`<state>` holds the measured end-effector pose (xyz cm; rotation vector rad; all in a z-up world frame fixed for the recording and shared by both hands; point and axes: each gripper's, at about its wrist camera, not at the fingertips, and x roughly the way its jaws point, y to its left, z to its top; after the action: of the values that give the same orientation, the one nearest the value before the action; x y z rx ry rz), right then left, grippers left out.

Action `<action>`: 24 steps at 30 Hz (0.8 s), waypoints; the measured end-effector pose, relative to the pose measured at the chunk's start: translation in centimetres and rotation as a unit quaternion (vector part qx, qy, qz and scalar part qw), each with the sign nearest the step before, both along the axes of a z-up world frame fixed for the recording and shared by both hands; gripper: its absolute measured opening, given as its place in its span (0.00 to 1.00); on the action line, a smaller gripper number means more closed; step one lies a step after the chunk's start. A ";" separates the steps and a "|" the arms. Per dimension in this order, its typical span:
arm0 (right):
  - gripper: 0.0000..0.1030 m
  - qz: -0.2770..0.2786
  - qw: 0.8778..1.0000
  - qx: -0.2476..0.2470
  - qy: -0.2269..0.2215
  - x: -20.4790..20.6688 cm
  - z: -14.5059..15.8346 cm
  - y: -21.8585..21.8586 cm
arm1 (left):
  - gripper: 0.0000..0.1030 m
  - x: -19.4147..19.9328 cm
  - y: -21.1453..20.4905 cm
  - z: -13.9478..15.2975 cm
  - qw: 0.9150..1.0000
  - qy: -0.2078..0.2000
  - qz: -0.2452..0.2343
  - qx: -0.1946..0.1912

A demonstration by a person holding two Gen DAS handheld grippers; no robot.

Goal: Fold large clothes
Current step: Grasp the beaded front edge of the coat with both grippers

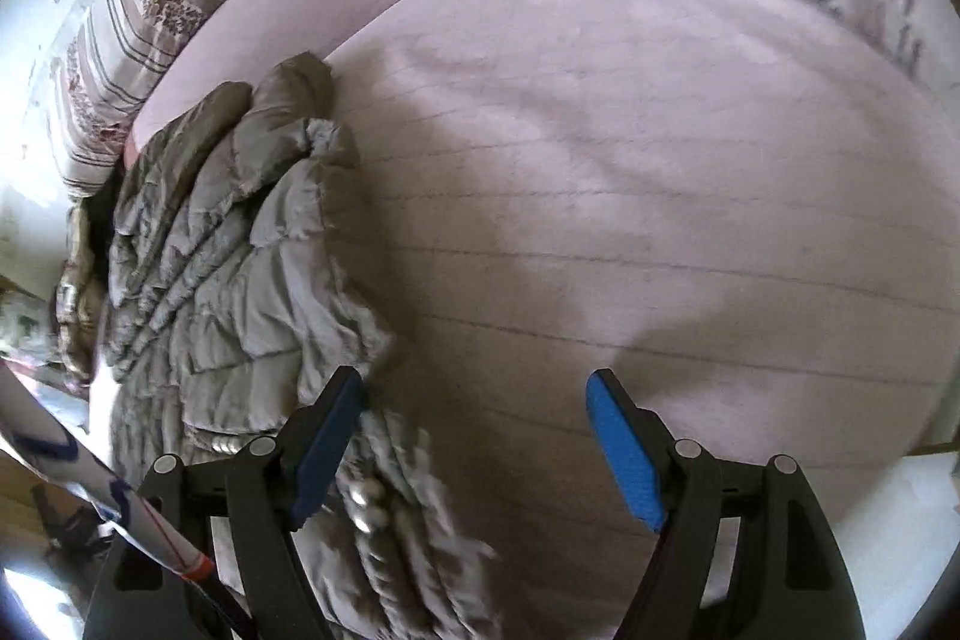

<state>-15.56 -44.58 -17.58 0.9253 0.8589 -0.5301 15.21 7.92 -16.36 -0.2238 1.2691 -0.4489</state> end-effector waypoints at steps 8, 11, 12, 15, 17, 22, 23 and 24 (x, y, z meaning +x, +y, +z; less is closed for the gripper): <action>0.80 0.051 0.995 0.056 -0.058 1.9 -1.2 0.9 | 0.72 -2.4 -1.0 -0.7 0.999 -0.033 -0.039 -0.011; 0.80 0.078 0.991 0.083 -0.074 2.0 -1.4 1.7 | 0.85 -2.7 -1.7 -0.9 0.996 -0.055 -0.069 -0.013; 0.80 0.082 0.990 0.085 -0.075 2.0 -1.4 2.1 | 0.86 -2.8 -1.9 -1.0 0.996 -0.059 -0.072 -0.012; 0.80 0.091 0.988 0.096 -0.080 1.8 -1.6 3.1 | 0.86 -3.2 -1.9 -0.9 0.996 -0.061 -0.064 -0.008; 0.80 0.094 0.987 0.103 -0.085 1.6 -1.6 3.7 | 0.86 -3.7 -1.4 -0.8 0.996 -0.055 -0.064 -0.015; 0.73 0.096 0.983 0.120 -0.098 0.5 -1.7 5.1 | 0.65 -4.8 -0.2 -0.7 0.994 -0.018 -0.081 -0.076; 0.71 0.097 0.982 0.125 -0.103 0.2 -1.8 5.1 | 0.62 -4.9 0.4 -0.9 0.992 -0.006 -0.079 -0.096; 0.69 0.097 0.981 0.129 -0.108 0.0 -1.7 5.2 | 0.61 -5.0 1.1 -1.1 0.990 0.005 -0.074 -0.116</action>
<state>-15.56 -39.40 -19.33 1.0983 0.8212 -0.1473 10.24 9.04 -17.44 -0.3295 1.2483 -0.7261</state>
